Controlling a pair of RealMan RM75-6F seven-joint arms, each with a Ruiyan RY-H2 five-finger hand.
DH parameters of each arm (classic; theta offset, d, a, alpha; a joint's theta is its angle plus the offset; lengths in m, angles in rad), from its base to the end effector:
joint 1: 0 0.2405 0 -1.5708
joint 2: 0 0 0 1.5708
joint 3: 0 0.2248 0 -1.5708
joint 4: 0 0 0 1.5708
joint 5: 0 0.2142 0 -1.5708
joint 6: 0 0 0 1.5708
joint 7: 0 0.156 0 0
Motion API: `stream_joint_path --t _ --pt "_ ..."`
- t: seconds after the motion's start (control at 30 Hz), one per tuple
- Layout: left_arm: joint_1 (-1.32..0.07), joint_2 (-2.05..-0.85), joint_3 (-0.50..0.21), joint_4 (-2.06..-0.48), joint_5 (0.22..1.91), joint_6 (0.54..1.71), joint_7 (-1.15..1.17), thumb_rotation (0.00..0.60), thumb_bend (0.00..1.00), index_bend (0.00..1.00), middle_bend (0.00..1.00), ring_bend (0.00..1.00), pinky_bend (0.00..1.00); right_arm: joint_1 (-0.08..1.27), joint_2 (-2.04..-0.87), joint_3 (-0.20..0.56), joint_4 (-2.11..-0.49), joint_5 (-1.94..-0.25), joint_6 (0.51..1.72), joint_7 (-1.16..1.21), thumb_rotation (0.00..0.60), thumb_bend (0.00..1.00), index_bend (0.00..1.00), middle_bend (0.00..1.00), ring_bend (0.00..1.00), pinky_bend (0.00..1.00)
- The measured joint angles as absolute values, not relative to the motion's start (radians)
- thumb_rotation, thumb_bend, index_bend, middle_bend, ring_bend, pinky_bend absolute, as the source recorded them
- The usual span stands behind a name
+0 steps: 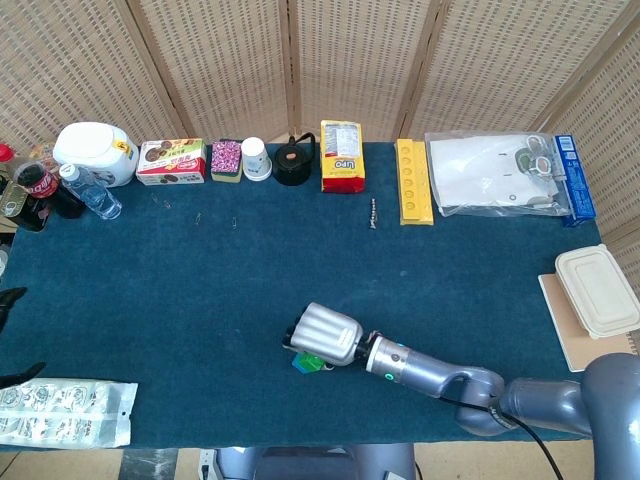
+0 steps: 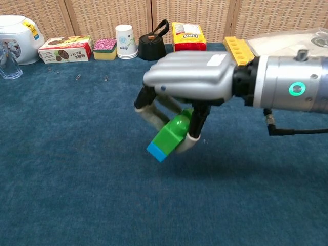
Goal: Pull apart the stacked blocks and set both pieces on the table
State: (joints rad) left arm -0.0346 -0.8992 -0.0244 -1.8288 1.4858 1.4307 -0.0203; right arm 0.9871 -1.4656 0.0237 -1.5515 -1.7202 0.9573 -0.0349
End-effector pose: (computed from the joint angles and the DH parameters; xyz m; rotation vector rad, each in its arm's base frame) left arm -0.2748 0.1691 0.1726 -1.3827 -1.0120 -0.8275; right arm -0.0222 -0.2755 -0.0369 2.4918 -0.4181 1.2450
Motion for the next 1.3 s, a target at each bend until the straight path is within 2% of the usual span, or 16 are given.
stream_joint_path --t 0.23,0.47,0.6,0.87,1.13,1.3 --pt "-0.138 -0.879 -0.014 -1.951 1.593 1.315 0.018 0.600 0.15 0.16 0.16 0.09 0.19 0.862 -1.342 0.077 -1.732 -1.516 1.051 0.115 0.600 0.09 0.69 0.65 0.68 0.69" --pt "-0.267 -0.904 -0.059 -2.043 1.584 1.184 0.044 0.600 0.16 0.18 0.18 0.13 0.26 0.783 -1.235 0.128 -1.874 -1.355 1.070 0.300 0.600 0.09 0.69 0.65 0.68 0.69" --pt "-0.328 -0.980 -0.108 -2.061 1.543 1.152 0.042 0.600 0.19 0.25 0.24 0.19 0.29 0.744 -1.191 0.163 -1.941 -1.259 1.071 0.408 0.600 0.09 0.69 0.65 0.68 0.69" --pt "-0.453 -1.154 -0.201 -2.054 1.393 1.078 -0.009 0.600 0.23 0.30 0.28 0.23 0.29 0.678 -1.136 0.237 -2.015 -1.187 1.061 0.617 0.600 0.09 0.69 0.66 0.68 0.70" --pt "-0.539 -1.333 -0.268 -1.976 1.305 1.025 -0.247 0.600 0.16 0.32 0.28 0.23 0.29 0.625 -1.153 0.297 -2.030 -1.172 1.085 0.725 0.600 0.09 0.70 0.66 0.68 0.70" --pt "-0.586 -1.422 -0.279 -1.879 1.317 0.979 -0.416 0.600 0.14 0.32 0.28 0.23 0.29 0.604 -1.178 0.298 -2.026 -1.194 1.092 0.752 0.600 0.09 0.70 0.66 0.68 0.70"
